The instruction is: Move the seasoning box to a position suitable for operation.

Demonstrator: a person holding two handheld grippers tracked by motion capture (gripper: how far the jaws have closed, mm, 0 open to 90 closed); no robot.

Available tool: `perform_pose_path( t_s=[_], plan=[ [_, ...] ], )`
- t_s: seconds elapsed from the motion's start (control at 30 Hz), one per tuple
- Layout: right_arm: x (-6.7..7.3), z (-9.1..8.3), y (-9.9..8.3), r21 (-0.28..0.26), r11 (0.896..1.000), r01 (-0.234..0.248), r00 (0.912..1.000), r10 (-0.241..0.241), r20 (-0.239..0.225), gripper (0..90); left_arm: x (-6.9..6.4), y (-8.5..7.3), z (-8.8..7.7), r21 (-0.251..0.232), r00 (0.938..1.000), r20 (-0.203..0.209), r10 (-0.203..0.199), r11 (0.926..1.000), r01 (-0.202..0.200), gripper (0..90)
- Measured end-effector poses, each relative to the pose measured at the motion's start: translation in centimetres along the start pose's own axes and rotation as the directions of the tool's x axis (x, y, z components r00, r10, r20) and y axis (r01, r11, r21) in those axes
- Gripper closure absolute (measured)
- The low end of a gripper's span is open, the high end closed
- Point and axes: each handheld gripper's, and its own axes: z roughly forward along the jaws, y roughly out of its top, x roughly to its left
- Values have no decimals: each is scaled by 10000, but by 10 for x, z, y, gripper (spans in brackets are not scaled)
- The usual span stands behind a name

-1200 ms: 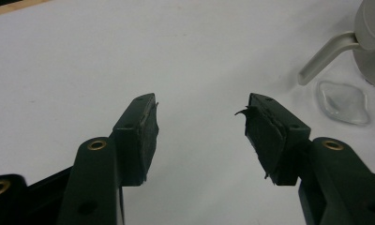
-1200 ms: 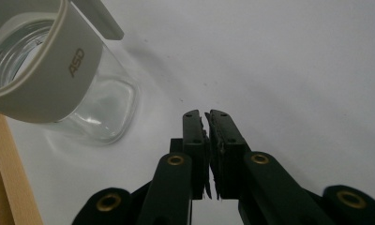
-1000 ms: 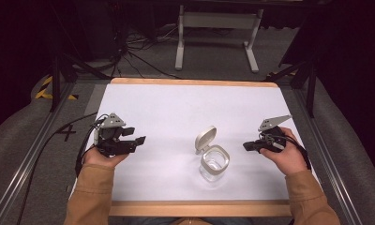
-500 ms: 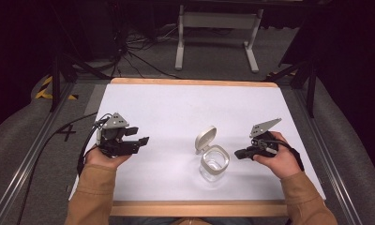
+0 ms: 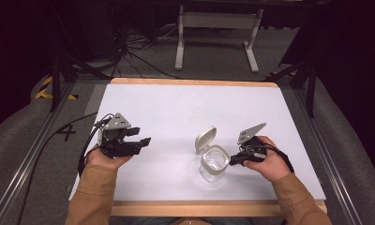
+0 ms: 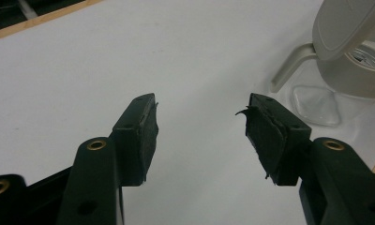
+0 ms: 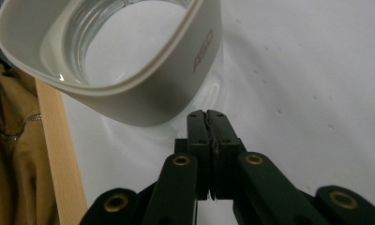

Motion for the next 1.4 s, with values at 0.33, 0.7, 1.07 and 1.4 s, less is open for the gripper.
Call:
perform_pose_path(
  t_s=[0.33, 0.7, 1.07, 1.4],
  plan=[
    [4, 2, 1, 255, 9996, 113, 9999, -114, 41, 898, -1, 0, 1, 4, 10000, 22, -12, 10000, 12, 438],
    [15, 8, 3, 801, 9958, 435, 9988, -417, -239, 898, 0, 3, 3, -25, 9999, 115, 26, 10000, -25, 437],
    [34, 15, 6, 1160, 9891, 908, 9946, -843, -599, 898, 0, 5, 6, -22, 9996, 261, 75, 10000, -75, 437],
    [41, 19, 8, 1263, 9860, 1088, 9920, -995, -770, 899, 0, 7, 8, -29, 9994, 331, 57, 10000, -56, 437]
  ],
)
